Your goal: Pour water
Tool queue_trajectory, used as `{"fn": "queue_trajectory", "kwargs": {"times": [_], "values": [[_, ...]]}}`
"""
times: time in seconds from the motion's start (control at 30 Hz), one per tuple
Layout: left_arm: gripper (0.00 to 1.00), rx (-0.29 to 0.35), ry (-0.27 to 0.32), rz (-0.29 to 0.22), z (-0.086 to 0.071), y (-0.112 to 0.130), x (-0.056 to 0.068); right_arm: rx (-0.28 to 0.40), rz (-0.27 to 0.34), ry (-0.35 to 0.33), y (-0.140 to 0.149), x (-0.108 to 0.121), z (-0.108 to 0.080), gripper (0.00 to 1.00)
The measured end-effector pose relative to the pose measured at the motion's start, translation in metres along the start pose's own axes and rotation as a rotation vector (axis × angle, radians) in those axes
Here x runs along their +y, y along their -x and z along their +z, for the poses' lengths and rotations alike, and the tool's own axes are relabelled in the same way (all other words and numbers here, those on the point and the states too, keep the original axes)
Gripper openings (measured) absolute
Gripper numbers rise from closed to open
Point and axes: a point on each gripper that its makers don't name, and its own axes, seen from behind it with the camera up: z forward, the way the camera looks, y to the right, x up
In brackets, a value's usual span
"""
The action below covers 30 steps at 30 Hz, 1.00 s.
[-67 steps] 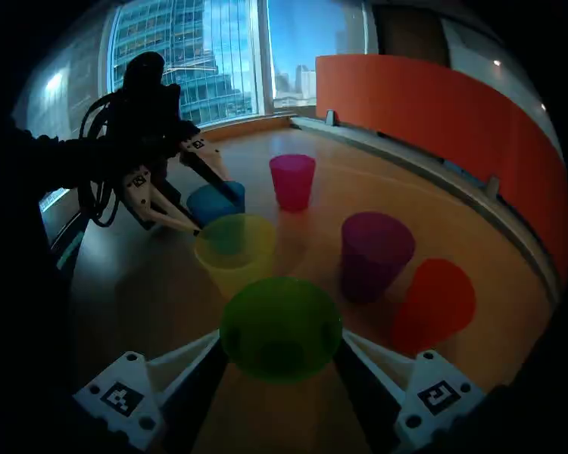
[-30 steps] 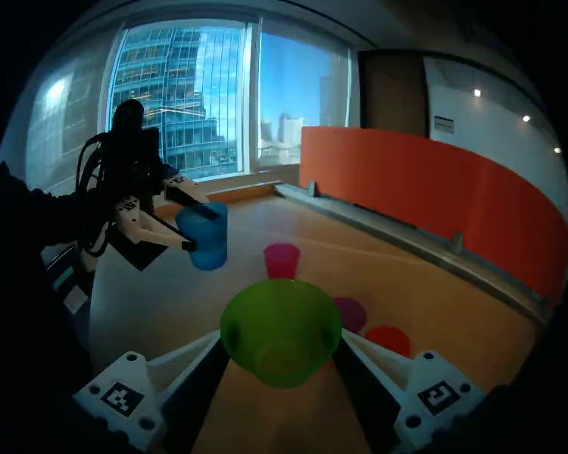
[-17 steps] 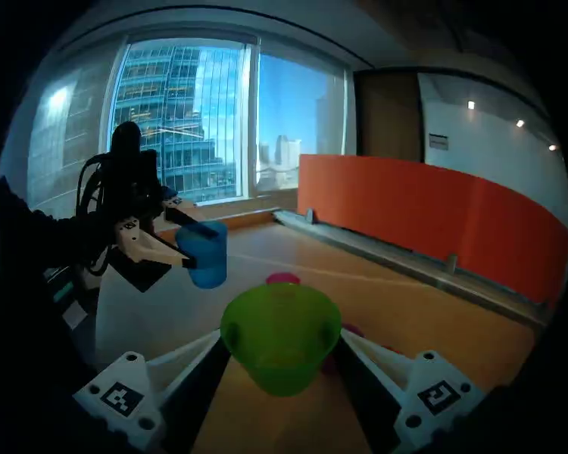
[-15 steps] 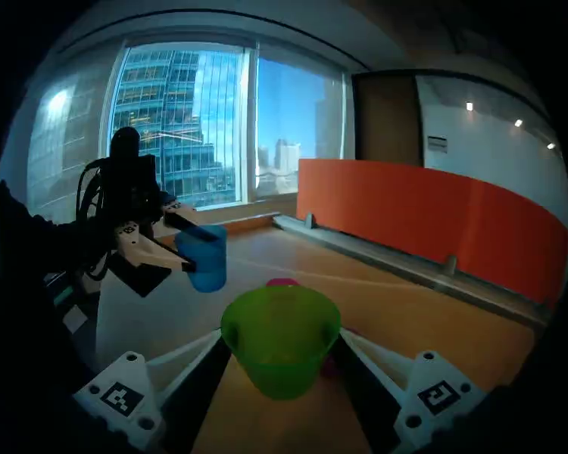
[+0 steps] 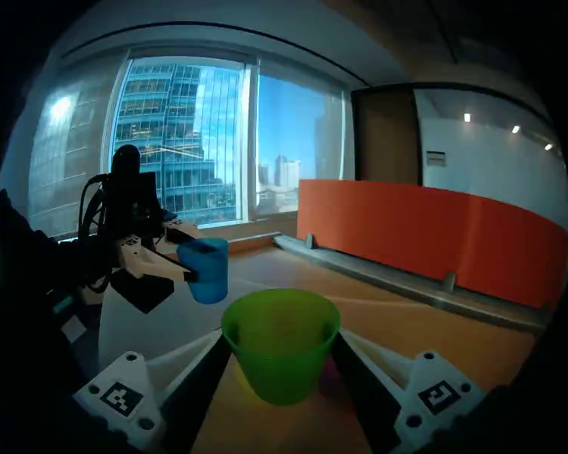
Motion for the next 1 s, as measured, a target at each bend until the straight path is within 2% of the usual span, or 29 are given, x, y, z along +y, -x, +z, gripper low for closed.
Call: {"fn": "queue_trajectory", "kwargs": {"times": [0.4, 0.6, 1.0], "values": [[0.84, 0.023, -0.012, 0.031, -0.002, -0.010, -0.003, 0.011, -0.017, -0.018, -0.004, -0.004, 0.005, 0.90], [0.84, 0.042, -0.028, 0.075, -0.001, -0.022, -0.005, 0.018, -0.034, -0.030, -0.006, -0.008, 0.012, 0.89], [0.84, 0.056, -0.054, 0.158, -0.001, -0.042, -0.004, 0.036, -0.024, -0.076, -0.012, -0.024, 0.027, 0.89]]}}
